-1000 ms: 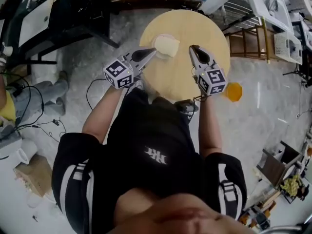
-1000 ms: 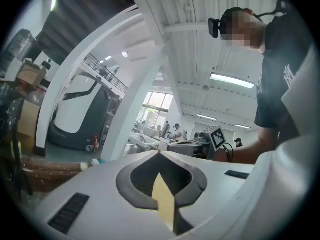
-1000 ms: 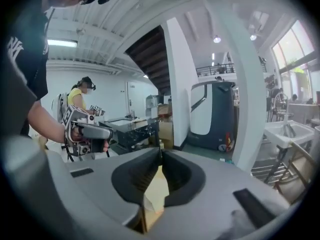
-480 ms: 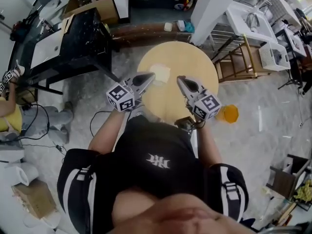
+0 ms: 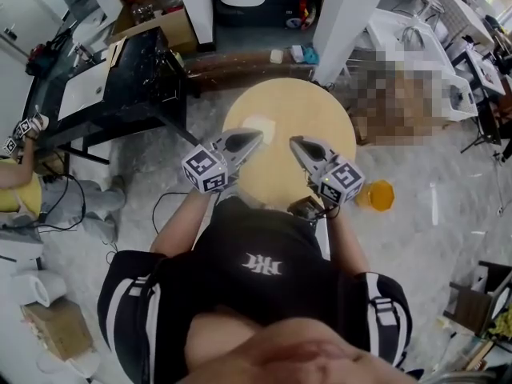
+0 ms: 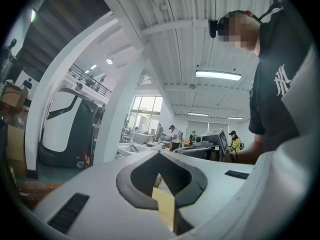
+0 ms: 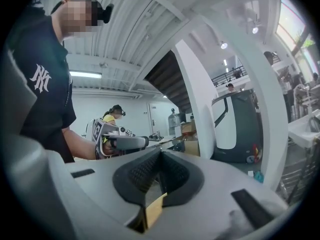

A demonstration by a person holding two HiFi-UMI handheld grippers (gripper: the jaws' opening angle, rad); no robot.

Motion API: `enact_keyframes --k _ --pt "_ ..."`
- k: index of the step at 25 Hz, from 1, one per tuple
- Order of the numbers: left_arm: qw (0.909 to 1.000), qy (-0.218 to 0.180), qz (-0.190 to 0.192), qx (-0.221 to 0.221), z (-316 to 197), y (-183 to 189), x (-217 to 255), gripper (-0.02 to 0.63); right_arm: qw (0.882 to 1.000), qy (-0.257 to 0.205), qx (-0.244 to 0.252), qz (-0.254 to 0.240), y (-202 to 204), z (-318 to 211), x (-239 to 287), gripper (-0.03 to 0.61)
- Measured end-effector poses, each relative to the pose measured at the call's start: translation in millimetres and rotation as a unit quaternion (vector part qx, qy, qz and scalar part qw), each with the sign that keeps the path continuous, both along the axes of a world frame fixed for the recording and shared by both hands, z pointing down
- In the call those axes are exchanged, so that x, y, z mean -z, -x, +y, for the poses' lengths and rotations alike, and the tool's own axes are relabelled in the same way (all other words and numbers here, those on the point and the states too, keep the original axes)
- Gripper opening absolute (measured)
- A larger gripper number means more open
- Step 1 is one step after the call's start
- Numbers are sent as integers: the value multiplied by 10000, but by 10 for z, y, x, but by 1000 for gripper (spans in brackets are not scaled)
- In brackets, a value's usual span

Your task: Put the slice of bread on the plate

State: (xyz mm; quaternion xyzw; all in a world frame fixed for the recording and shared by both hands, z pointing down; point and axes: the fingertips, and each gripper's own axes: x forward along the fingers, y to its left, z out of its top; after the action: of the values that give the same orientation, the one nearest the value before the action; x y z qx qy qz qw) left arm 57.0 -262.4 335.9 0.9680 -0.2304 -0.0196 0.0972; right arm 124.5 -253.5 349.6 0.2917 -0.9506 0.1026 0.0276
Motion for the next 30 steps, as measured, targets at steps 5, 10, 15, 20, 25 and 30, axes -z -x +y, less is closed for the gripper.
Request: enact_keyframes --k 5,10,15,20,25,30 --pt "10000 33 -48 -62 -9 -66 -23 8 9999 -53 78 57 -22 -76 30 3" --pt "9999 26 -66 -82 -16 -85 -30 8 9998 -55 154 81 -4 -89 7 3" --pt "9999 70 -72 -61 -51 -55 -41 8 9997 -71 200 136 -2 -122 -4 2" --pt "9998 153 -102 -65 -47 -39 -95 8 9997 -31 194 129 2 -160 -8 2" --pt "9997 235 -106 -48 -29 -51 -139 8 9998 -2 163 107 -45 -139 -16 2" --pt "9997 207 -125 30 -60 -61 -131 8 9999 -98 113 73 -152 -166 13 3"
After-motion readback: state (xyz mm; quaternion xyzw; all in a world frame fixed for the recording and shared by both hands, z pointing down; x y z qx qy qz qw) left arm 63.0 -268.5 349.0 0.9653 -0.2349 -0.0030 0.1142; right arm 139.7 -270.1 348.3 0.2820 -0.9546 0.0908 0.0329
